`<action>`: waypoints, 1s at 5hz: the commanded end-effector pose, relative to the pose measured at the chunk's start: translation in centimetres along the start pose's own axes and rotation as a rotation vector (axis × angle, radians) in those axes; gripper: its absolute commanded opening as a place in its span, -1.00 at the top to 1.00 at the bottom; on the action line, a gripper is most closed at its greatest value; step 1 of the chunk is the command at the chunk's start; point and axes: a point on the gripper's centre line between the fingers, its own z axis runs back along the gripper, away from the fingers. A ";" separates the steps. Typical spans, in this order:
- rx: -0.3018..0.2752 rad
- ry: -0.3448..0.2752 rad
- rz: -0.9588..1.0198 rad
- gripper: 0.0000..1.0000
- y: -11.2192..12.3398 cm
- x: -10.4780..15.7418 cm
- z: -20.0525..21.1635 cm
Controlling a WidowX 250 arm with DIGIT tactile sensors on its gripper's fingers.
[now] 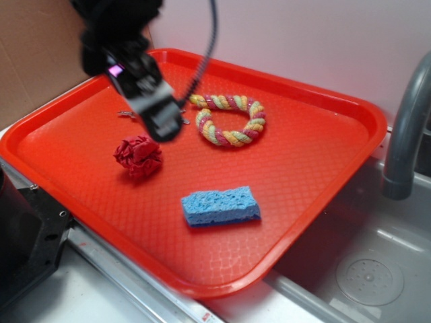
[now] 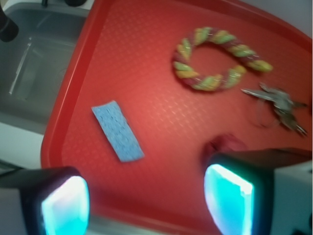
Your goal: Grab the blue sponge.
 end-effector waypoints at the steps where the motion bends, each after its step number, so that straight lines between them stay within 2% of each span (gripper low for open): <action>1: -0.026 0.036 -0.078 -1.00 -1.7 0.5 -5.1; 3: 0.065 0.134 -0.087 -1.00 -2.3 -0.1 -9.7; 4: 0.080 0.167 -0.069 -1.00 -2.0 -0.1 -10.9; 5: 0.075 0.149 -0.078 1.00 -1.4 1.1 -11.4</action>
